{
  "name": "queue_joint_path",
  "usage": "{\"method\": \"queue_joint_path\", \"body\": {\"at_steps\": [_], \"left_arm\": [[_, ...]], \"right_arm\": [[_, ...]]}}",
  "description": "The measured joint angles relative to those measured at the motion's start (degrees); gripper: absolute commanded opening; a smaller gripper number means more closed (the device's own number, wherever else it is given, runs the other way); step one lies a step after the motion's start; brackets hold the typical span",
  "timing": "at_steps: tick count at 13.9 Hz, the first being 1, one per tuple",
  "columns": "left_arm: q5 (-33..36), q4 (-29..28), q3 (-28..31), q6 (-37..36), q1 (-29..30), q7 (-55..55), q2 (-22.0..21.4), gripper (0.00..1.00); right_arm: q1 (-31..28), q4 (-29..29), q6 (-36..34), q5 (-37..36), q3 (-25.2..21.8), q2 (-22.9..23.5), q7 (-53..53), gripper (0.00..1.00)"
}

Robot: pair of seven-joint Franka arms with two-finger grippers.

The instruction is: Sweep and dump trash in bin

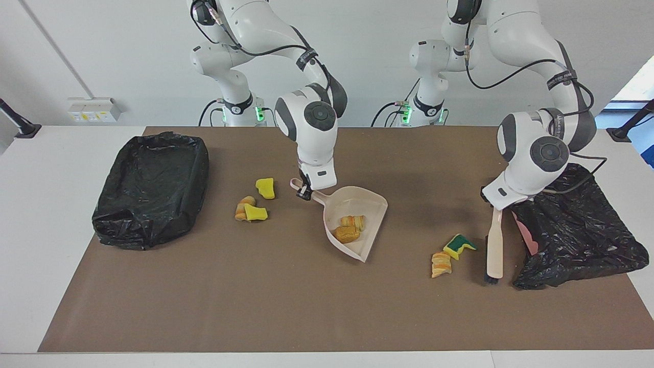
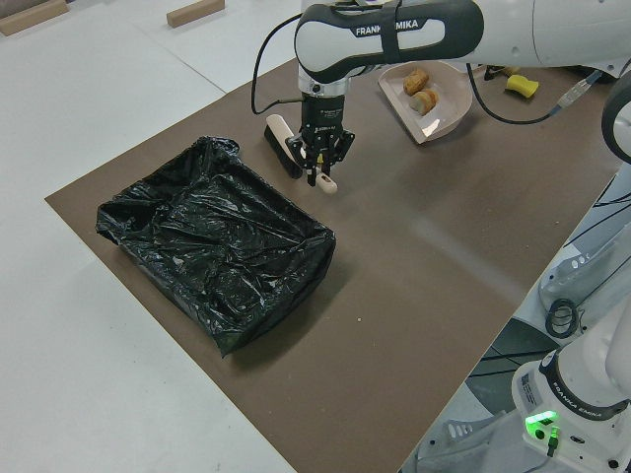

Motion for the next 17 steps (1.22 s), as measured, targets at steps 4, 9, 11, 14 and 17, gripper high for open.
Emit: {"method": "queue_joint_path", "body": {"at_steps": [4, 9, 11, 14, 17], "left_arm": [[-1.33, 0.13, -0.77, -0.42, -3.5, 0.04, 0.18, 0.0], [-8.89, -1.42, -1.06, -2.49, -11.56, 0.03, -0.16, 0.0], [-11.95, -2.97, -1.07, -2.5, -14.95, -0.16, -0.9, 0.0], [-16.26, -5.56, -1.04, -2.43, -19.38, -0.59, -2.6, 0.0], [-18.56, -6.57, -1.09, -2.41, -24.1, -6.81, -3.59, 0.0]], "right_arm": [[0.12, 0.05, 0.05, -0.03, 0.04, 0.38, 0.0, 0.0], [0.15, 0.0, 0.24, -0.04, 0.04, 0.44, 0.0, 0.0], [0.15, -0.02, 0.24, -0.04, 0.04, 0.44, 0.0, 0.0], [0.15, -0.16, 0.24, -0.04, 0.04, 0.46, 0.0, 0.0], [0.14, -0.16, 0.3, -0.04, 0.02, 0.46, 0.0, 0.0]]}}
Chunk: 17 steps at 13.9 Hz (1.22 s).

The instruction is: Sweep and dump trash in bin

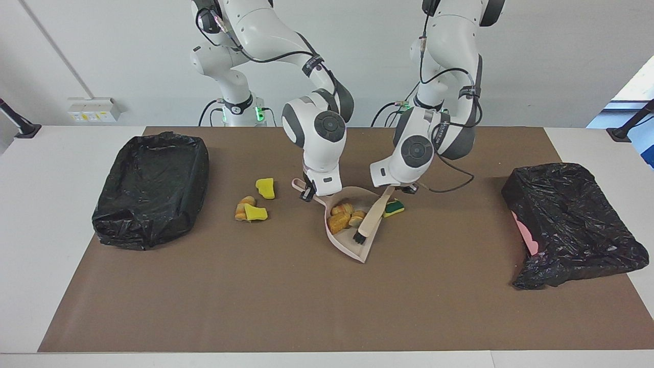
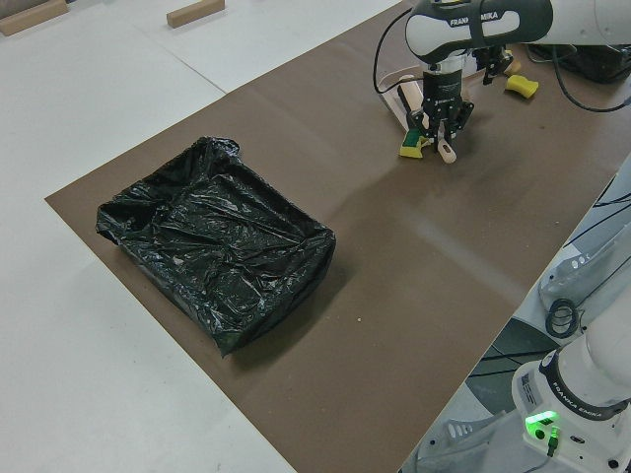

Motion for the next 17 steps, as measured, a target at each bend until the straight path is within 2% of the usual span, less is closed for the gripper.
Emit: {"method": "queue_joint_path", "body": {"at_steps": [5, 7, 11, 13, 17], "left_arm": [[-1.45, 1.07, 1.7, -0.59, 0.26, -3.18, -2.88, 0.0], [-1.46, 1.15, 2.55, -3.98, 2.14, -6.06, -4.84, 0.0], [-1.12, 0.17, 3.49, -10.56, 3.06, -22.86, -7.07, 0.0], [0.28, -3.13, 3.5, -10.85, 3.05, -28.0, -8.43, 0.0], [0.67, -14.52, 3.88, -7.42, 3.71, -30.83, -14.04, 0.0]], "right_arm": [[0.0, -0.03, 0.39, 0.0, 0.0, 0.0, 0.0, 0.0], [-0.02, -0.19, 0.8, -0.08, 0.0, 0.01, -0.56, 0.0], [-1.29, -0.54, 2.76, -2.94, -0.28, 0.24, -14.49, 0.0], [-2.26, -0.66, 3.98, -4.0, -0.32, 0.37, -19.51, 0.0], [-2.41, -0.9, 4.16, -4.1, -0.28, 0.49, -20.56, 0.0]]}}
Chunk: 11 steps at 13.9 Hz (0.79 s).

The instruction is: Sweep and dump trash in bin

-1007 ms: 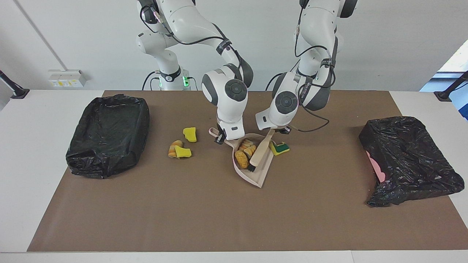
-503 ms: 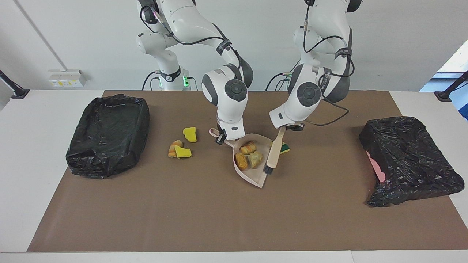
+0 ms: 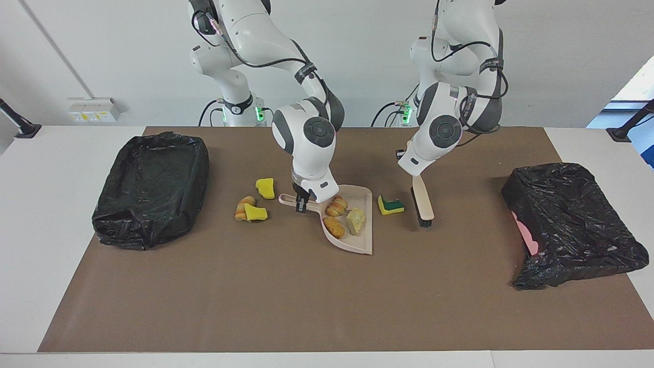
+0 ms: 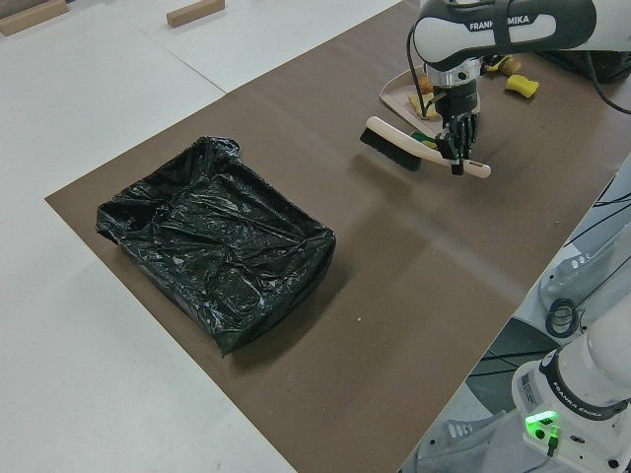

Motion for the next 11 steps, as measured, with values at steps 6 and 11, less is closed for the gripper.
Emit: {"method": "queue_joint_path", "body": {"at_steps": [6, 11], "left_arm": [[-2.75, -6.3, -1.22, 3.37, -3.31, -0.04, -3.47, 0.0], [-6.99, -6.31, -1.65, 7.36, -10.76, -0.17, -3.88, 0.0]], "right_arm": [[0.0, -0.02, 0.01, 0.0, 0.0, 0.0, 0.0, 0.0], [0.0, -0.03, 0.01, 0.0, 0.0, 0.0, 0.03, 0.0]]}}
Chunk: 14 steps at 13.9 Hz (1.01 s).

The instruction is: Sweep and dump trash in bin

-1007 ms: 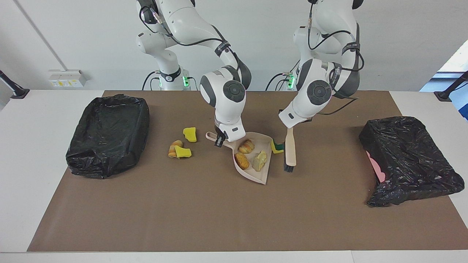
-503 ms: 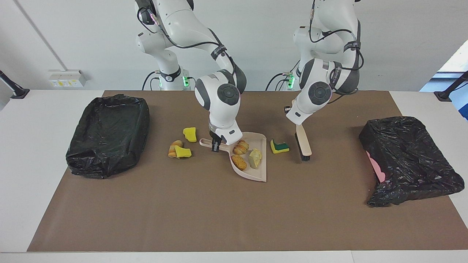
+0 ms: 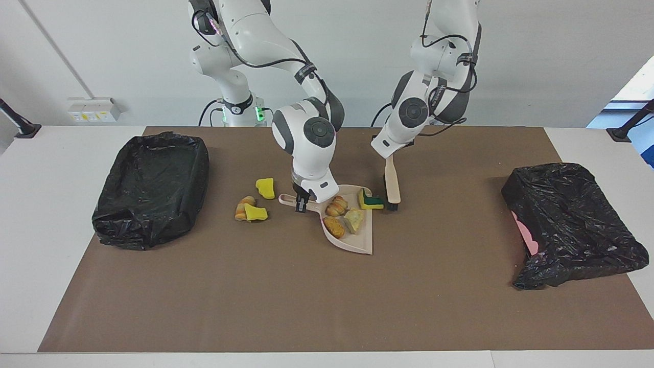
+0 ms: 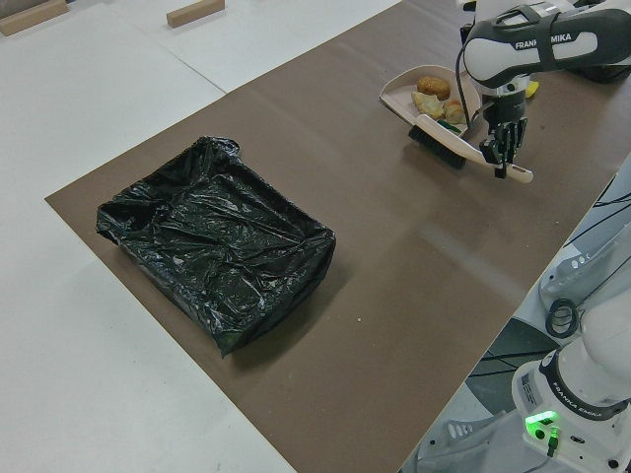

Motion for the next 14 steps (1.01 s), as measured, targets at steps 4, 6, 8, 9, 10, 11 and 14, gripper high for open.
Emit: {"method": "queue_joint_path", "body": {"at_steps": [4, 6, 8, 9, 10, 11, 14], "left_arm": [[-2.41, 0.44, -0.08, 7.27, -4.16, -0.61, 0.0, 0.0], [-2.41, 1.38, 0.21, 7.26, -4.21, -0.8, 0.04, 0.0], [-2.4, 2.59, 1.12, 6.14, -3.84, -2.34, 0.01, 0.0], [-2.25, 3.54, 1.48, 4.54, -3.3, -3.8, -0.05, 0.0], [-1.96, 4.61, 1.78, 2.5, -2.78, -5.33, -0.19, 0.0], [-1.83, 5.25, 1.79, 1.23, -2.43, -6.78, -0.34, 0.0], [-1.77, 5.42, 1.28, -0.58, -2.55, -11.96, -0.77, 0.0]], "right_arm": [[0.0, -0.01, 0.0, 0.0, 0.0, 0.0, 0.07, 0.0], [0.0, -0.01, 0.0, 0.0, 0.0, 0.0, 0.08, 0.0], [0.0, -0.02, 0.0, 0.0, 0.0, 0.0, 0.08, 0.0], [0.0, -0.02, 0.0, 0.0, 0.0, 0.0, 0.08, 0.0], [0.0, -0.02, 0.0, 0.0, 0.0, 0.0, 0.09, 0.0], [0.0, -0.02, 0.0, 0.0, 0.0, 0.0, 0.09, 0.0], [0.0, -0.06, 0.0, 0.0, 0.0, 0.0, 0.41, 0.0]]}}
